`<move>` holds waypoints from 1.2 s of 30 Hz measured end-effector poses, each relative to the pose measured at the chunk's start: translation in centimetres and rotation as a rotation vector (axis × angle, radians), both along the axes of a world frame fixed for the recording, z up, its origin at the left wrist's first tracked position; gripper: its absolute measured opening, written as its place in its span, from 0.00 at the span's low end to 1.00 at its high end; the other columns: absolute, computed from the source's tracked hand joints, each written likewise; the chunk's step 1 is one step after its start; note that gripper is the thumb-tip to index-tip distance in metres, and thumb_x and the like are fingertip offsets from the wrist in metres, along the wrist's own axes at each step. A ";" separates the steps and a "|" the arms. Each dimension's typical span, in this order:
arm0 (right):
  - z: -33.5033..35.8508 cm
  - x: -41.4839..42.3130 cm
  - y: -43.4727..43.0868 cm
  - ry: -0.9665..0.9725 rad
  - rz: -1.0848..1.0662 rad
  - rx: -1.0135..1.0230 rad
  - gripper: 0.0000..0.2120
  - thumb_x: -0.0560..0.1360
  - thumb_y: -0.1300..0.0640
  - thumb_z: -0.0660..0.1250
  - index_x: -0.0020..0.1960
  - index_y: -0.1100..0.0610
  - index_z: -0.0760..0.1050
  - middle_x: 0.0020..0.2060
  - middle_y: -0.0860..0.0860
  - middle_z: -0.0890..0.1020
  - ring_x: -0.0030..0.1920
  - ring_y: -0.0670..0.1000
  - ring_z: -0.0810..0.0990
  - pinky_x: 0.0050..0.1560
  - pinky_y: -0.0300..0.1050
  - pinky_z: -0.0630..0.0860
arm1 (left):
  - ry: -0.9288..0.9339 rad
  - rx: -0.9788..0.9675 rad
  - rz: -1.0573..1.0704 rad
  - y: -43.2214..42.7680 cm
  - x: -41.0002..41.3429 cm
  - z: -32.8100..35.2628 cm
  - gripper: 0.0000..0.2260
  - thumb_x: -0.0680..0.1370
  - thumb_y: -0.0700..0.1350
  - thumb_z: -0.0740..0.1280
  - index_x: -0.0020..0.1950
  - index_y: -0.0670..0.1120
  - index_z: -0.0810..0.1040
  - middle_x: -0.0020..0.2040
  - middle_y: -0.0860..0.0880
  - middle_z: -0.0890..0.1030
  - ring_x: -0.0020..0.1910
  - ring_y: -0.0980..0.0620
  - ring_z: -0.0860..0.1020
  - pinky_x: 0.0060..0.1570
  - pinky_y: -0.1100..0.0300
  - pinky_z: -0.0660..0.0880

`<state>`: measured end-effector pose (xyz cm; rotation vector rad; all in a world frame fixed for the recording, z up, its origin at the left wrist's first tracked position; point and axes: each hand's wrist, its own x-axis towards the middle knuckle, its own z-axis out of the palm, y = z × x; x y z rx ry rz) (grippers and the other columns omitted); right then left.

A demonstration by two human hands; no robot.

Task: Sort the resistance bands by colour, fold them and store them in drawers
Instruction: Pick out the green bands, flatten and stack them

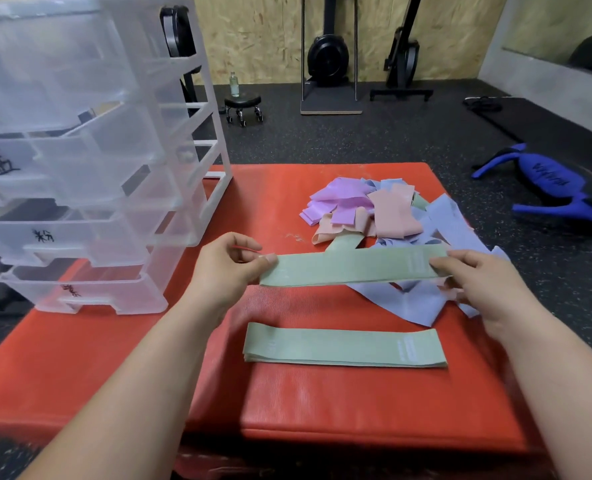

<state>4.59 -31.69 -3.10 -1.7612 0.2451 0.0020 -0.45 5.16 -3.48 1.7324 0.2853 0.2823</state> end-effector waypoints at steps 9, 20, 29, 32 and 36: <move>0.1 -4.8 -1.7 -0.039 0.307 -0.325 0.12 0.72 0.57 0.80 0.54 0.48 0.84 0.32 0.47 0.85 0.31 0.41 0.75 0.41 0.46 0.69 | 0.032 0.586 -0.086 1.2 -4.1 0.3 0.12 0.70 0.45 0.83 0.46 0.53 0.81 0.38 0.54 0.85 0.37 0.57 0.82 0.42 0.59 0.79; -1.2 -6.6 -0.8 -0.120 0.355 -0.744 0.11 0.68 0.52 0.81 0.47 0.44 0.81 0.33 0.45 0.83 0.36 0.44 0.81 0.38 0.43 0.71 | 0.039 0.852 -0.244 0.1 -6.0 -0.9 0.11 0.70 0.37 0.77 0.46 0.52 0.82 0.38 0.56 0.81 0.37 0.61 0.78 0.35 0.69 0.71; -1.6 -6.7 -0.8 -0.103 0.368 -0.954 0.12 0.67 0.46 0.79 0.47 0.41 0.81 0.38 0.42 0.80 0.42 0.42 0.79 0.45 0.48 0.77 | 0.064 1.128 -0.339 -0.5 -5.8 -1.8 0.12 0.77 0.49 0.74 0.59 0.55 0.81 0.52 0.56 0.80 0.53 0.51 0.74 0.53 0.51 0.77; -1.2 -6.9 -1.4 -0.192 0.453 -0.919 0.19 0.66 0.41 0.81 0.54 0.38 0.80 0.49 0.40 0.79 0.51 0.44 0.79 0.56 0.47 0.77 | 0.074 1.112 -0.400 0.1 -5.8 -1.4 0.18 0.78 0.54 0.74 0.67 0.55 0.79 0.60 0.55 0.79 0.61 0.50 0.75 0.61 0.51 0.75; -0.7 -7.3 -2.1 -0.164 0.726 -0.950 0.32 0.62 0.43 0.84 0.64 0.39 0.78 0.59 0.35 0.77 0.61 0.37 0.74 0.62 0.36 0.69 | 0.154 1.100 -0.599 0.8 -6.3 -1.4 0.33 0.70 0.57 0.81 0.73 0.58 0.75 0.64 0.58 0.78 0.61 0.54 0.75 0.63 0.55 0.74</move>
